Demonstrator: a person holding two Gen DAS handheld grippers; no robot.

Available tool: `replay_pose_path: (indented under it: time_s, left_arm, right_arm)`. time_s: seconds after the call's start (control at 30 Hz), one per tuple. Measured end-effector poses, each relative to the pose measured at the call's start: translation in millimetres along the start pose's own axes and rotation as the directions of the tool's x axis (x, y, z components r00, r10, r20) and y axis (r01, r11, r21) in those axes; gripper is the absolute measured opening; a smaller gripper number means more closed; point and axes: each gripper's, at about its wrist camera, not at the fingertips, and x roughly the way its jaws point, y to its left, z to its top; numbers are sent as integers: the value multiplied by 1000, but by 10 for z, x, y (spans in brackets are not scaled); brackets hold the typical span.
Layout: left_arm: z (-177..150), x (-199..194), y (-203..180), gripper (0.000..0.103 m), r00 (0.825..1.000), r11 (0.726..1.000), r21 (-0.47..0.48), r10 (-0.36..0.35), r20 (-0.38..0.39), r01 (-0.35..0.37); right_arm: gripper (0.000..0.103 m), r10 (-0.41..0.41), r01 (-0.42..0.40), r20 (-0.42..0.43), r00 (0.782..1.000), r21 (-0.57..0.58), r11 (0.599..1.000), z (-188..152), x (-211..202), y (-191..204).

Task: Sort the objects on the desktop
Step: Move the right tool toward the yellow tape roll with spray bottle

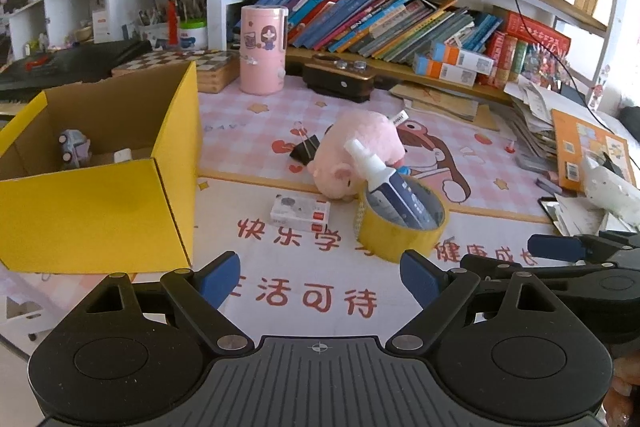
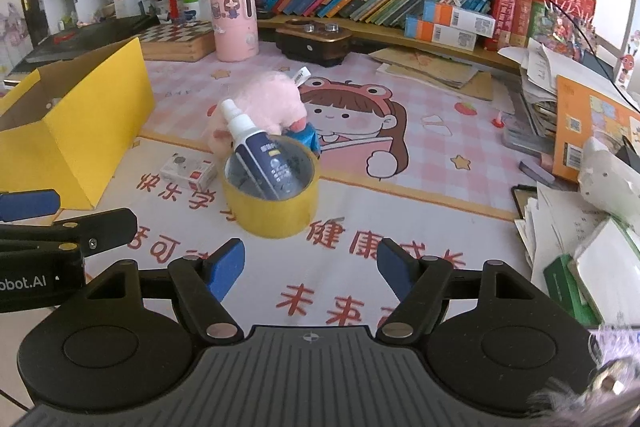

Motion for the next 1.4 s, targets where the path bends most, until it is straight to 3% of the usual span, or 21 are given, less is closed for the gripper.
replay_pose_path:
  time_s: [0.57,0.83,1.1,1.4]
  left_arm:
    - [164,139,-88,90,996,995,-38,94,7,-94]
    - [195,178,24,90,987,984,-73,161,-11,-161]
    - [187,217,117,90,978,974,-95,203,-41,-206]
    - [174,233,117,90,979,976,-84,198,-50,-201]
  right_arm:
    - [77,113,-111,34,993,-33,993,280,278,-156]
    - [91,169,-172,-46,985,-58,983,372,585,-49]
    - [92,164,-174,-116,980,-84,981,428,918,80]
    - [92,139,-163,-155,978,-150,975,420,1178,200]
